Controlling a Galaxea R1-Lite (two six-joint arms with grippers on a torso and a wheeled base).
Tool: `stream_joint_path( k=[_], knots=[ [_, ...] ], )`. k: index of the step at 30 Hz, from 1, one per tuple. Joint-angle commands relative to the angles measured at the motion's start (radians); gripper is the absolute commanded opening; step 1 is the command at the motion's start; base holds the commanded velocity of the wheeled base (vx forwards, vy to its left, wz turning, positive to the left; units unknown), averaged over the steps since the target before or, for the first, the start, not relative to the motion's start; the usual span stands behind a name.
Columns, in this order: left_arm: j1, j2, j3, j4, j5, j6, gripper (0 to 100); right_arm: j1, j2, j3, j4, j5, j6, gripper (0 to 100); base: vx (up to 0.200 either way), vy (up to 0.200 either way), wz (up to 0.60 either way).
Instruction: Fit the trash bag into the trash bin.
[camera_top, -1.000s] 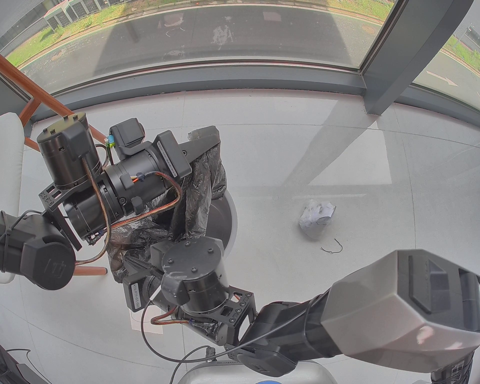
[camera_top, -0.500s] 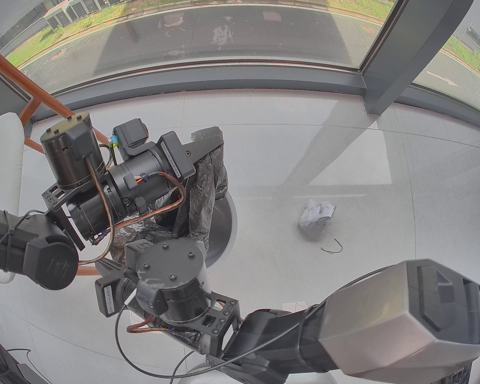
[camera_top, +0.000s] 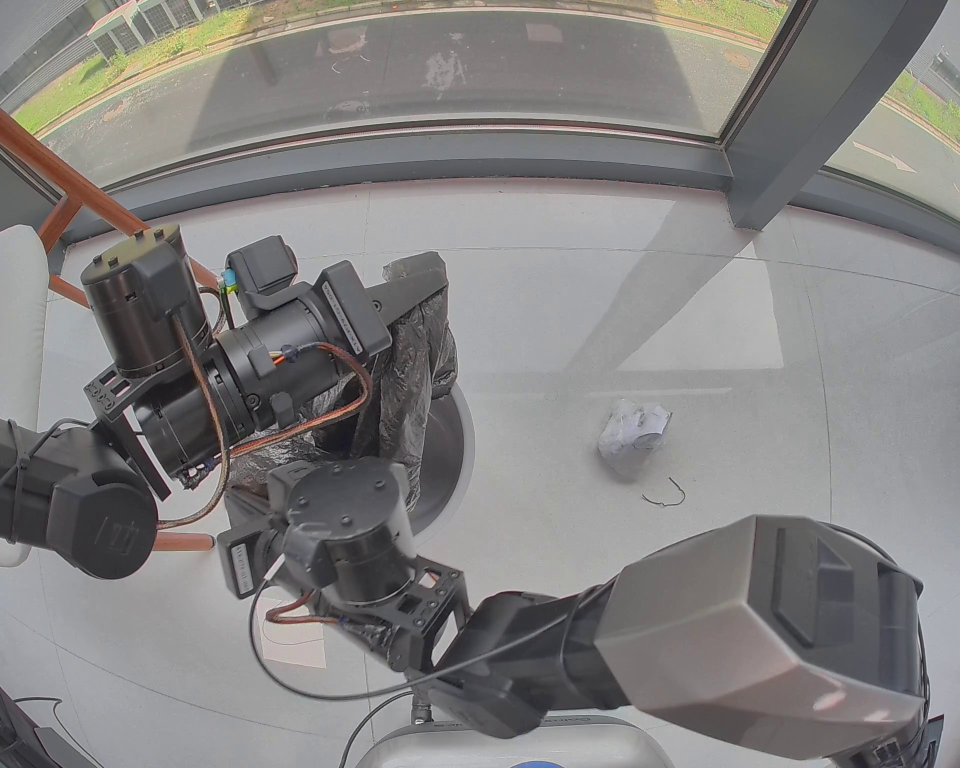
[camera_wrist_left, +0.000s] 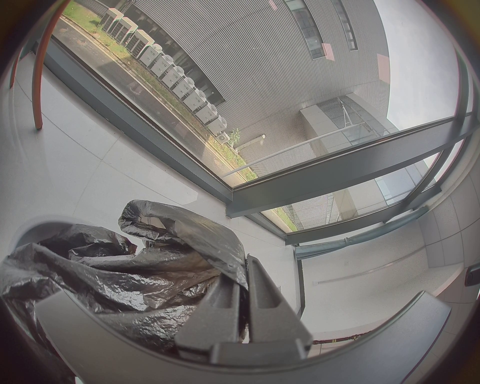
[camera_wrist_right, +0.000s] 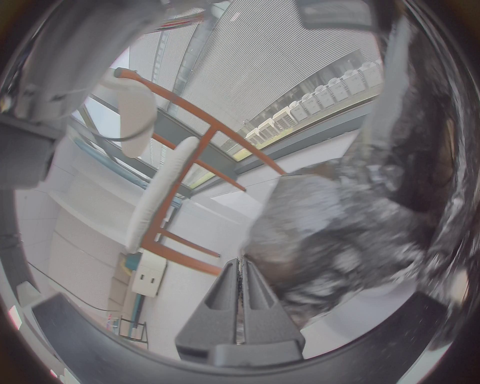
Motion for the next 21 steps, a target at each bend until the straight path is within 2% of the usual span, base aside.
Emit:
stream_joint_path(
  k=[1, 11, 21],
  knots=[
    [0.000, 0.001, 0.000, -0.001, 0.000, -0.001, 0, -0.044, 0.021, -0.019, 0.003, -0.020, -0.008, 0, 0.000, 0.000, 0.00],
    [0.000, 0.003, -0.006, -0.001, 0.000, -0.001, 0, -0.133, 0.010, -0.014, 0.000, -0.032, -0.016, 0, 0.000, 0.000, 0.00],
    [0.002, 0.004, -0.006, -0.003, 0.000, -0.001, 0, -0.136, -0.024, 0.071, -0.015, -0.029, -0.034, 0, 0.000, 0.000, 0.00]
  ],
)
